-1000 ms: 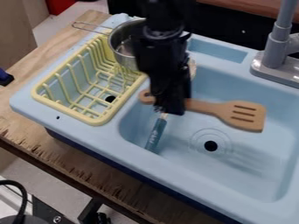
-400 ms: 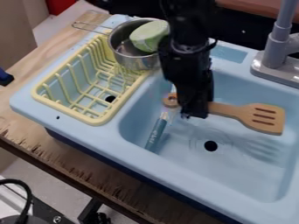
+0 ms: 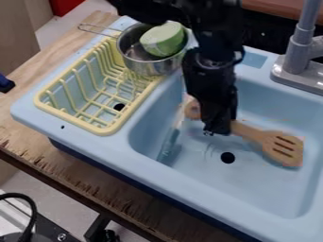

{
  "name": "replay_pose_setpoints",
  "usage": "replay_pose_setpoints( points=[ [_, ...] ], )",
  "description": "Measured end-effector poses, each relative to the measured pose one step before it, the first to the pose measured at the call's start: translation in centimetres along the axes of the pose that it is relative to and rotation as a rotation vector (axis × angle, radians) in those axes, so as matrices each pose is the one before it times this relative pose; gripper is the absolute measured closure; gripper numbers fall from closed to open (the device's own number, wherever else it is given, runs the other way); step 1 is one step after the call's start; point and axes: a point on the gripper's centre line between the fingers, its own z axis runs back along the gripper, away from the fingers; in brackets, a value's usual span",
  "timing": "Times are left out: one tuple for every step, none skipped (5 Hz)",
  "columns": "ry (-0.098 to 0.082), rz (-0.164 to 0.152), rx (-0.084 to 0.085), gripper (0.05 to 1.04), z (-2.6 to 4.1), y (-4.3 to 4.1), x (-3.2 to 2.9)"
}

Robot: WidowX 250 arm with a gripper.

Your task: Put the wooden spatula in the sink on the right of the plastic utensil

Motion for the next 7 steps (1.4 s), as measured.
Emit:
replay_pose_setpoints(
  points=[
    [0.0094, -0.004, -0.0055, 0.528, 0.283, -0.462, -0.298],
    [-0.0133, -0.0001, 0.0031, 0.237, 0.054, -0.305, 0.088],
    [0.0161, -0.0017, 0.02, 0.082, 0.056, 0.186, 0.062],
    [0.0179, 0.0029, 0.0001, 0.083, 1.029, 0.056, 0.218],
    [0.0101, -0.0327, -0.0194, 0.083, 1.537, 0.106, -0.222],
    [0.0106, -0.0455, -0.0087, 0.083, 1.726, 0.584, -0.189],
    [-0.0321, -0.0475, 0.0308, 0.083, 0.304, 0.679, 0.486]
  ],
)
